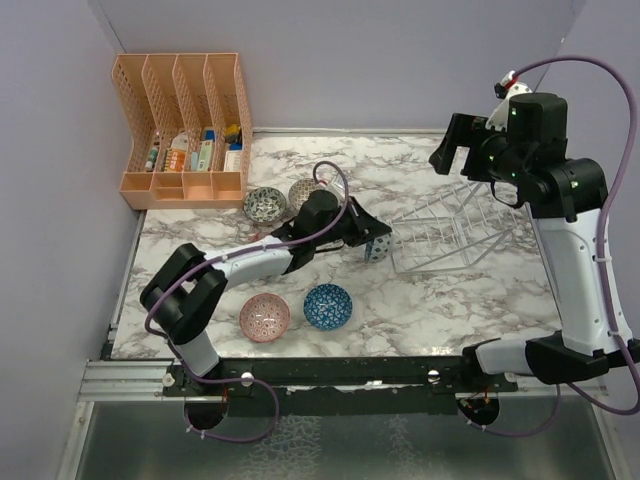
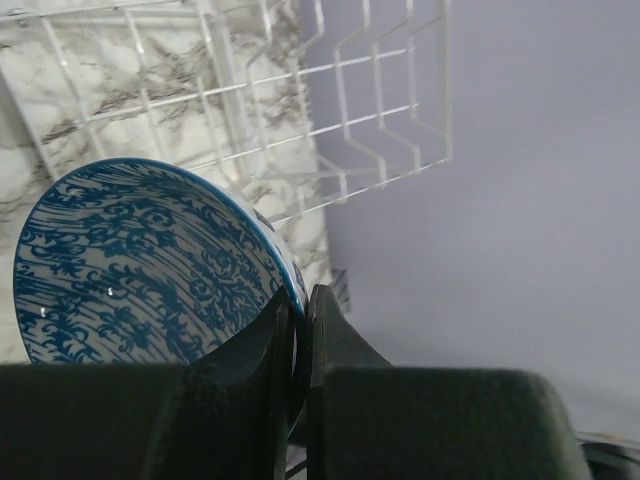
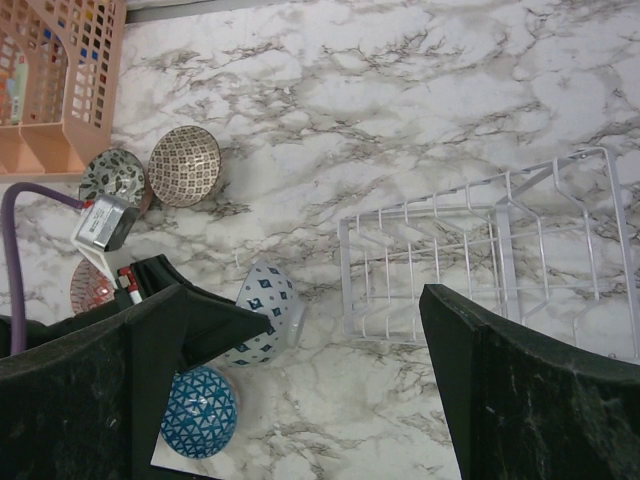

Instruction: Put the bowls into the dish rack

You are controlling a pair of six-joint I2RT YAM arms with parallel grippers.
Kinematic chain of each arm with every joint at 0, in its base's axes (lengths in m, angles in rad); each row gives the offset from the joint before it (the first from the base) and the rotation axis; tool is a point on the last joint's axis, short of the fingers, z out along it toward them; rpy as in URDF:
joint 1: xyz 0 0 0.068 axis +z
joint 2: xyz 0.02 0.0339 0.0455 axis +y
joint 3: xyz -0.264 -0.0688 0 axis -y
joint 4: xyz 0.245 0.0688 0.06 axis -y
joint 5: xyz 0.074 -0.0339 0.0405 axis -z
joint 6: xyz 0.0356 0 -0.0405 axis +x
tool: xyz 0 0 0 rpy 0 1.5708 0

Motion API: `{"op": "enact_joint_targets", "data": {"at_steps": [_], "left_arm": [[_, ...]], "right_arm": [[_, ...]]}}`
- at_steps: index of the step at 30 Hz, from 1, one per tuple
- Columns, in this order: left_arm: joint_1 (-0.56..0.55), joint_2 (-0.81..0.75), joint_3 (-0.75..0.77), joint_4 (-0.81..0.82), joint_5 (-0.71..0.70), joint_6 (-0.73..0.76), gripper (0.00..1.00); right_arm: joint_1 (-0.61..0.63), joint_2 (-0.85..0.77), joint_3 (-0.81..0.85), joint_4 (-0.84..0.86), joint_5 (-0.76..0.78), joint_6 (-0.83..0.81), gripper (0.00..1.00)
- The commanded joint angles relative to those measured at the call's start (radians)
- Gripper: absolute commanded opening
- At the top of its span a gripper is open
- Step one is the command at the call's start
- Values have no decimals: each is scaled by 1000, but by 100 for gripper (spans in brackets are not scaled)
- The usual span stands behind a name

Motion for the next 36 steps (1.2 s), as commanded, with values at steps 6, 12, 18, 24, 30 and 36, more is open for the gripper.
{"op": "enact_joint_targets", "data": {"at_steps": [6, 12, 18, 24, 30, 36], "left_arm": [[-5, 141, -4, 695, -170, -425, 0], [-50, 223, 8, 791, -260, -517, 0], [-78, 262, -23, 872, -369, -566, 0], [-107, 318, -45, 962, -463, -657, 0], [-118, 340, -76, 996, -511, -675, 0], [-119, 385, -58, 1016, -524, -705, 0]], "right_arm": [[-6, -48, -19, 44, -61, 1, 100], [-6, -48, -4, 34, -51, -8, 100], [-6, -49, -9, 30, -52, -14, 100], [-6, -40, -15, 31, -63, -16, 100], [-6, -29, -12, 27, -73, -16, 100], [-6, -17, -7, 28, -78, -16, 100]]}}
